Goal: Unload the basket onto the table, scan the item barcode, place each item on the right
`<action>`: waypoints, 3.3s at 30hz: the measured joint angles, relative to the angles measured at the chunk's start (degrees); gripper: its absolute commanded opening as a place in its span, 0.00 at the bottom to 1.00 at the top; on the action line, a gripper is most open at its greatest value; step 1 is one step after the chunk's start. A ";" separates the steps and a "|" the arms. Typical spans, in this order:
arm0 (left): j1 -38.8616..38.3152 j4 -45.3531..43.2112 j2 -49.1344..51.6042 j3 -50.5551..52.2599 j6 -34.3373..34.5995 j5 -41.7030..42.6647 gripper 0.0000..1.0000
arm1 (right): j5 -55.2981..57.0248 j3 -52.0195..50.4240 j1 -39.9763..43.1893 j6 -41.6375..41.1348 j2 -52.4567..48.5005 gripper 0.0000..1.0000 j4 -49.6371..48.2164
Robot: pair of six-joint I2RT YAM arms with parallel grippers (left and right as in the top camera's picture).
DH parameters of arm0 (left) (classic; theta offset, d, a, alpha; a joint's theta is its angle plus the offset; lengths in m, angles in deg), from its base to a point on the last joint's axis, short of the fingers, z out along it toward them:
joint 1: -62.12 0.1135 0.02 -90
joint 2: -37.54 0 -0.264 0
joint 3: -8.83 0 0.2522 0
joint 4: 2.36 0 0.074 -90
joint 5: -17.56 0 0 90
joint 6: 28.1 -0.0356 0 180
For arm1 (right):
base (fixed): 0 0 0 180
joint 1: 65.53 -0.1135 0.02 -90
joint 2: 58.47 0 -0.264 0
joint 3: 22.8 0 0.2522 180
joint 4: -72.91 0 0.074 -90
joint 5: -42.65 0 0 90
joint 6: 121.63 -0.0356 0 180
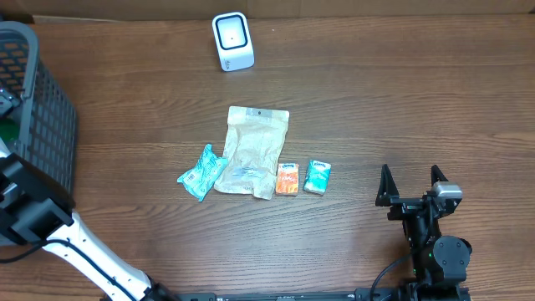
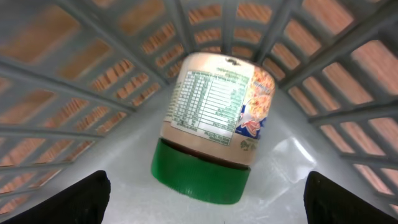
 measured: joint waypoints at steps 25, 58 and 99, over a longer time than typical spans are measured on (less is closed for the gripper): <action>0.07 -0.55 3.06 0.39 -1.51 -0.02 0.85 | -0.02 0.00 0.00 0.00 0.00 1.00 -0.02; 0.50 -3.50 3.61 1.16 -1.68 -0.02 0.78 | 0.00 0.00 0.00 -0.02 0.00 1.00 -0.04; 0.50 -2.10 0.46 3.56 -2.08 0.52 0.52 | 0.00 0.00 0.02 -0.02 0.00 1.00 -0.02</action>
